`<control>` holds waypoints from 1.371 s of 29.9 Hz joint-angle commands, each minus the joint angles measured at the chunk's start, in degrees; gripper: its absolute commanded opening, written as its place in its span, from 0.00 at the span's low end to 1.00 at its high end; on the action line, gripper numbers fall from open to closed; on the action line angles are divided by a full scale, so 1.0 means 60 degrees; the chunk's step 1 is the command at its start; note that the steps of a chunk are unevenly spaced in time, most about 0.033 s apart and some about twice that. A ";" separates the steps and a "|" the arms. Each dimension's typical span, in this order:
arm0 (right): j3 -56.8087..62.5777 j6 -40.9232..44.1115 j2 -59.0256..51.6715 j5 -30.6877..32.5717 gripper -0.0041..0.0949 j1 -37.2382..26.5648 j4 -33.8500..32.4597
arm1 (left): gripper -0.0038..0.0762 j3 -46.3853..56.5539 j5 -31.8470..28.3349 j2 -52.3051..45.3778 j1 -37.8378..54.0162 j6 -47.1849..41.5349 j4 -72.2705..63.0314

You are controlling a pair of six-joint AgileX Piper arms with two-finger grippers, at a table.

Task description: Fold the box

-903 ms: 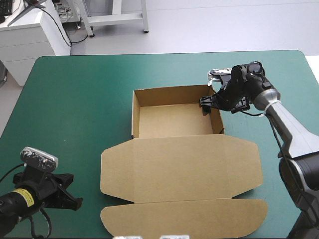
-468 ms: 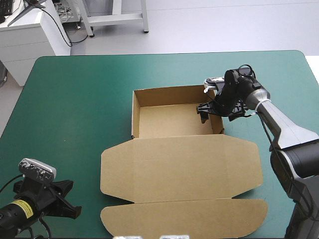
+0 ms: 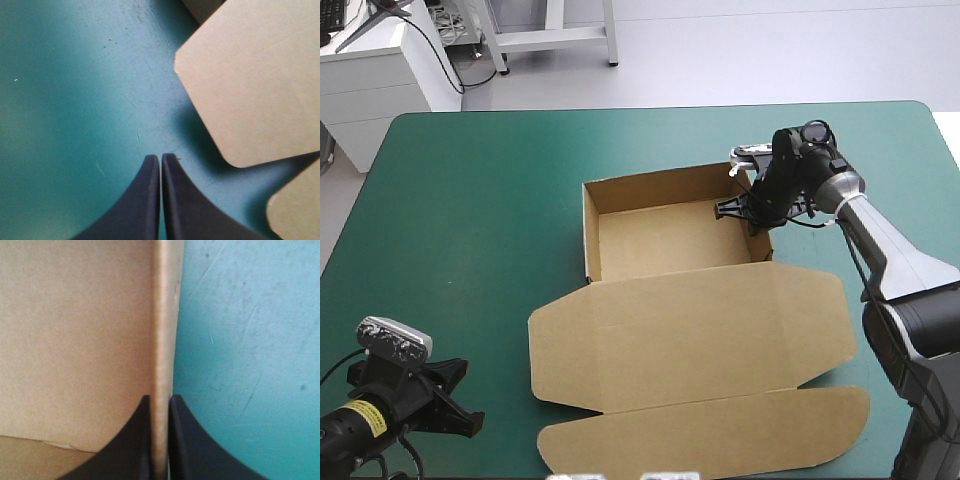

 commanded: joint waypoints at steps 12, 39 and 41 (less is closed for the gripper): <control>-0.1852 -0.0512 -0.1020 0.0533 0.02 -0.2387 -0.1916 | 0.04 -0.0224 -0.0741 0.0049 -0.0018 -0.0105 0.0029; -0.1912 -0.1229 0.0025 -0.0511 0.18 -0.7721 -0.1464 | 0.04 -0.0224 -0.0720 0.0049 -0.0018 -0.0064 0.0029; -0.1912 -0.1329 0.0071 -0.0356 0.34 -0.7721 -0.1290 | 0.04 -0.0224 -0.0701 0.0049 -0.0018 -0.0064 0.0048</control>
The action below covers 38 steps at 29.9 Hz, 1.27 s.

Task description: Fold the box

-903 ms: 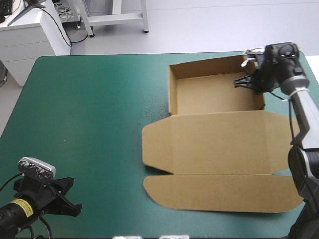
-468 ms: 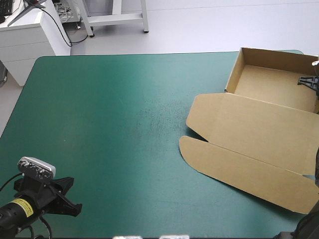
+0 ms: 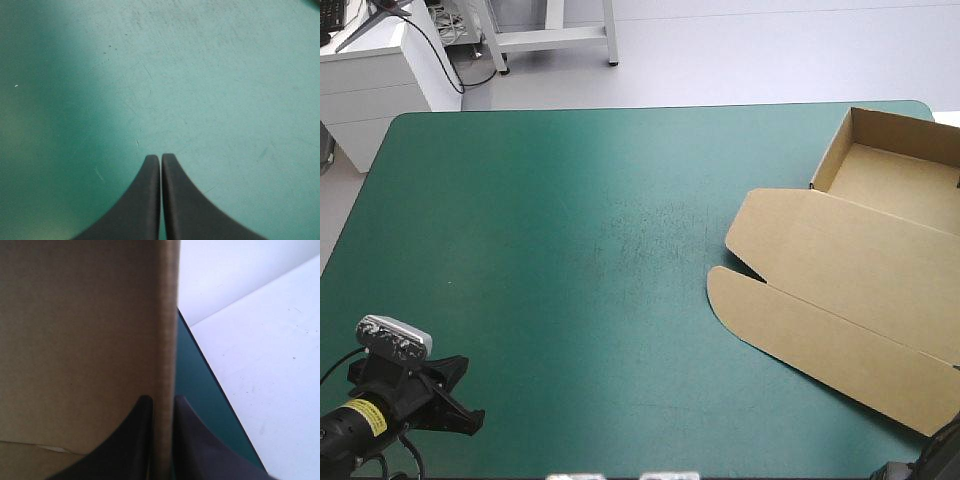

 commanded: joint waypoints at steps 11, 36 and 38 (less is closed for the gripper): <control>-0.0421 -0.0247 -0.0836 0.0700 0.93 -0.0085 0.0417 | 0.04 -0.0230 -0.0503 0.0049 -0.0018 -0.0055 0.0003; 0.3917 -0.2410 -0.7294 -0.0396 0.04 0.4527 0.4000 | 0.04 -0.0078 -0.1096 -0.0120 -0.0018 -0.0097 0.0013; 0.4872 -0.2753 -0.7927 -0.0663 0.04 0.4796 0.4000 | 0.04 0.0041 -0.1226 -0.0378 -0.0018 -0.0177 0.0013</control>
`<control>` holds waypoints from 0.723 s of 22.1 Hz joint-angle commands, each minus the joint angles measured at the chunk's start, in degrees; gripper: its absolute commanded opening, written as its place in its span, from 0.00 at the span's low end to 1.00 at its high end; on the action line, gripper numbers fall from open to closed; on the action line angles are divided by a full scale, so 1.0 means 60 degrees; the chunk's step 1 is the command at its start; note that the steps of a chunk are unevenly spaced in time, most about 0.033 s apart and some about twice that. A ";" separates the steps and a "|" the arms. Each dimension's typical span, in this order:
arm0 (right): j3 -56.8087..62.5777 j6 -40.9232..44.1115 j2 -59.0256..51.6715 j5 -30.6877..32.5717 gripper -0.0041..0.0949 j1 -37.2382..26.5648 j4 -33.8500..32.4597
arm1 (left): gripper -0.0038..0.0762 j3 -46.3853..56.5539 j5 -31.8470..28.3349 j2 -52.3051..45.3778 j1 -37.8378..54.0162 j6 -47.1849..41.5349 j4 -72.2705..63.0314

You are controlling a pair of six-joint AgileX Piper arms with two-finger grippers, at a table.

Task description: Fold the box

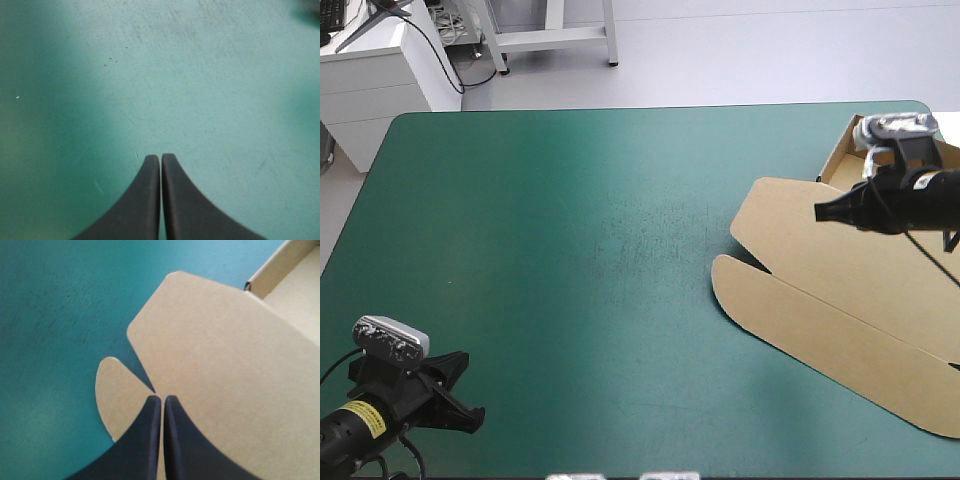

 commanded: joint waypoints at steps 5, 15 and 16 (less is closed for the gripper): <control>0.3171 -0.0714 -0.2703 -0.2433 0.04 0.0388 0.0184 | 0.04 0.0293 -0.1177 -0.1075 -0.0018 -0.0333 0.0023; 0.8022 -0.1037 -0.7231 -0.5503 0.04 0.0388 0.0537 | 0.04 0.2075 -0.2289 -0.2973 -0.0018 -0.0380 0.0049; 0.8369 -0.1037 -0.7621 -0.5676 0.04 0.0388 0.0537 | 0.04 0.2123 -0.2364 -0.3031 -0.0018 -0.0380 0.0049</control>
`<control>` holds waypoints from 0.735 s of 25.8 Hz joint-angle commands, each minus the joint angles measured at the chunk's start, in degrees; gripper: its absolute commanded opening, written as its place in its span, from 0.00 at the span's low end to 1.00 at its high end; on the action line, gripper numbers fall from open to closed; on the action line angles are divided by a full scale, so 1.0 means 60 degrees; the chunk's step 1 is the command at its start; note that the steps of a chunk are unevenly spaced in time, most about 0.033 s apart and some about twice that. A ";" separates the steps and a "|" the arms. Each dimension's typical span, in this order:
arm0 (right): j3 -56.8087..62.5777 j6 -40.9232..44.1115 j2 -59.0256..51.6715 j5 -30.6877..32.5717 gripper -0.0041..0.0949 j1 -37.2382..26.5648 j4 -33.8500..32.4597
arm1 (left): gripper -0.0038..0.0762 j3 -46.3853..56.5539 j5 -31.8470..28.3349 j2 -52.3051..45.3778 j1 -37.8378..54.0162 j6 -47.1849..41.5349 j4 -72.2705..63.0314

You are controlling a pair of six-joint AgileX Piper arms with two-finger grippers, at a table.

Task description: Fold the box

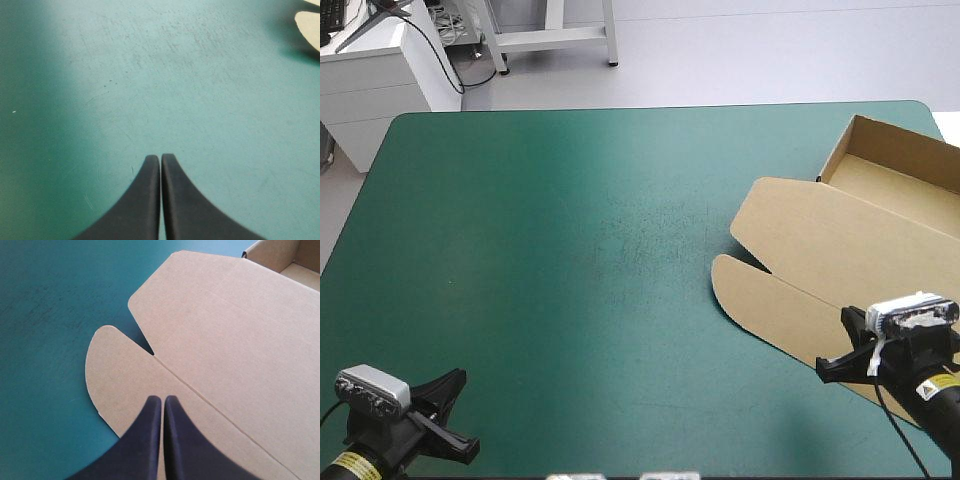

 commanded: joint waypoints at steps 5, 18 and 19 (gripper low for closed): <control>0.1267 -0.0043 -0.2058 -0.1092 0.04 0.0017 -0.0215 | 0.04 -0.0157 -0.0912 0.0036 -0.0018 -0.0079 0.0049; 0.1804 0.1329 -0.4200 -0.0972 0.04 0.0017 -0.0930 | 0.04 -0.0142 -0.0952 0.0036 -0.0018 -0.0045 0.0067; 0.1804 0.1638 -0.4304 -0.0828 0.04 0.0017 -0.1194 | 0.04 -0.0142 -0.0952 0.0036 -0.0018 -0.0045 0.0067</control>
